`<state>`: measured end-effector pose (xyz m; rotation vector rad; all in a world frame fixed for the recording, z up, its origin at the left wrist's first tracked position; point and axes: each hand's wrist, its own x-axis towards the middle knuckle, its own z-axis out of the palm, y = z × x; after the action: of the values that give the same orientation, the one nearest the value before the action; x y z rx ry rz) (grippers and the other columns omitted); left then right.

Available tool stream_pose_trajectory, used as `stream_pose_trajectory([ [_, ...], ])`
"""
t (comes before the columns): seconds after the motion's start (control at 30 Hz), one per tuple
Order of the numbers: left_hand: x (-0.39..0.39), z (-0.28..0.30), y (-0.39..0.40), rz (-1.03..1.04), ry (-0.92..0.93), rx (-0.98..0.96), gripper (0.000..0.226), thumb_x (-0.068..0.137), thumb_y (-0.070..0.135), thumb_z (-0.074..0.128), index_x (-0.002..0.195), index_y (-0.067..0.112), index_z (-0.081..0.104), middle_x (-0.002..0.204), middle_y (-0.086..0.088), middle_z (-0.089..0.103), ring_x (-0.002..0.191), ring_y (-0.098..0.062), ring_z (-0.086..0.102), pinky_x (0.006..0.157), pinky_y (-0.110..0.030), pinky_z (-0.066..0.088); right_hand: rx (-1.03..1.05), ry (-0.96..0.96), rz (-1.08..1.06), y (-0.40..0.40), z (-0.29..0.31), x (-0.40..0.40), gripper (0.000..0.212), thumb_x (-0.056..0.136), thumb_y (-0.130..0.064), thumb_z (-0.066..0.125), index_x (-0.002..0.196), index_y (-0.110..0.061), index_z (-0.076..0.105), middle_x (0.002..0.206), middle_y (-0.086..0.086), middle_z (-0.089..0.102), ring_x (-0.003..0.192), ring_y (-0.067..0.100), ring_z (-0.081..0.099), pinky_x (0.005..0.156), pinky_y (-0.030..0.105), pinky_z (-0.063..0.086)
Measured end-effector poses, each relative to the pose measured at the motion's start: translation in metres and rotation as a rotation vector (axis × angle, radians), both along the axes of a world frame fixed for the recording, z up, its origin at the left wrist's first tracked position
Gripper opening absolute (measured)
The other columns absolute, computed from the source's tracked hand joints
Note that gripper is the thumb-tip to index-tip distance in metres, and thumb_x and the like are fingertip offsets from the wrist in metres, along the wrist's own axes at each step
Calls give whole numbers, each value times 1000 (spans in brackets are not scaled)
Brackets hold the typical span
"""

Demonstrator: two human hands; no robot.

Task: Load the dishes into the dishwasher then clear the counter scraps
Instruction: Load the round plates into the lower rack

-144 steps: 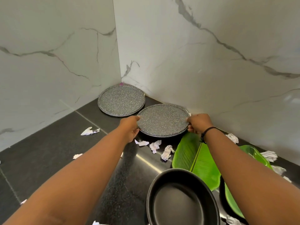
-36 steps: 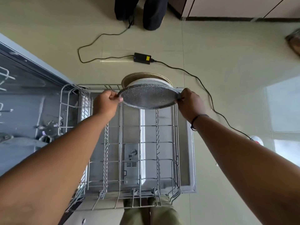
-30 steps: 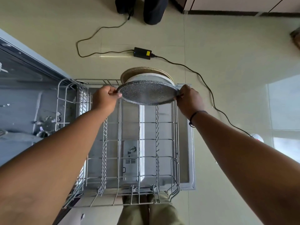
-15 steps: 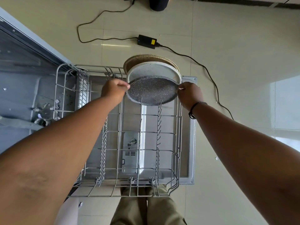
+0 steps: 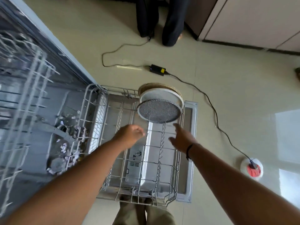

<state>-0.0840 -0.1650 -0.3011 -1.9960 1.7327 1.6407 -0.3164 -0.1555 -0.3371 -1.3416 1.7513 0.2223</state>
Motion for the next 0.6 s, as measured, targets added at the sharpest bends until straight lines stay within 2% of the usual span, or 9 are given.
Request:
stream_pose_trajectory([
  [0.07, 10, 39, 29, -19, -79, -15, 24, 91, 43, 58, 110, 28, 62, 119, 3, 64, 73, -9, 61, 66, -24, 49, 23, 10, 86, 17, 28, 14, 71, 91, -37, 60, 148, -23, 21, 131, 15, 57, 114, 29, 59, 95, 42, 50],
  [0.1, 14, 57, 42, -65, -144, -43, 30, 90, 46, 57, 115, 28, 61, 121, 3, 63, 75, -9, 61, 67, -24, 47, 29, 15, 125, 25, 41, 20, 72, 90, -41, 60, 147, -21, 22, 134, 14, 55, 116, 29, 57, 96, 42, 49],
  [0.2, 34, 121, 82, -264, -396, -221, 42, 89, 50, 51, 122, 25, 59, 126, 2, 61, 109, -17, 57, 89, -31, 47, 10, 33, 328, 46, 97, 47, 75, 87, -52, 57, 146, -19, 25, 138, 11, 51, 122, 29, 52, 99, 41, 46],
  [0.27, 45, 163, 101, -287, -519, -329, 45, 90, 50, 47, 125, 24, 55, 131, 1, 55, 121, -20, 48, 99, -35, 42, -61, 76, 503, 57, 136, 68, 79, 83, -59, 54, 144, -19, 27, 139, 10, 49, 126, 28, 47, 101, 40, 43],
  [0.33, 58, 213, 124, -236, -621, -442, 46, 91, 50, 44, 127, 23, 53, 136, 1, 51, 126, -20, 45, 102, -36, 40, -202, 82, 674, 63, 187, 95, 80, 81, -63, 53, 142, -18, 28, 139, 10, 46, 129, 29, 40, 102, 41, 39],
  [0.43, 77, 288, 155, -75, -704, -653, 45, 91, 51, 42, 126, 25, 55, 135, 2, 53, 127, -19, 46, 103, -36, 38, -467, -27, 821, 63, 268, 142, 81, 81, -62, 55, 144, -19, 26, 142, 8, 41, 134, 28, 32, 106, 42, 34],
  [0.53, 99, 361, 200, 213, -758, -852, 43, 89, 48, 48, 122, 24, 63, 130, 1, 60, 123, -21, 53, 102, -38, 40, -763, -145, 936, 67, 350, 194, 82, 81, -63, 54, 145, -21, 24, 144, 5, 39, 137, 25, 28, 110, 42, 32],
  [0.6, 114, 397, 231, 370, -820, -925, 42, 89, 47, 50, 122, 24, 63, 132, 1, 59, 125, -22, 52, 102, -39, 40, -905, -215, 992, 77, 395, 224, 83, 82, -64, 52, 147, -21, 23, 147, 4, 37, 142, 27, 24, 114, 41, 26],
])
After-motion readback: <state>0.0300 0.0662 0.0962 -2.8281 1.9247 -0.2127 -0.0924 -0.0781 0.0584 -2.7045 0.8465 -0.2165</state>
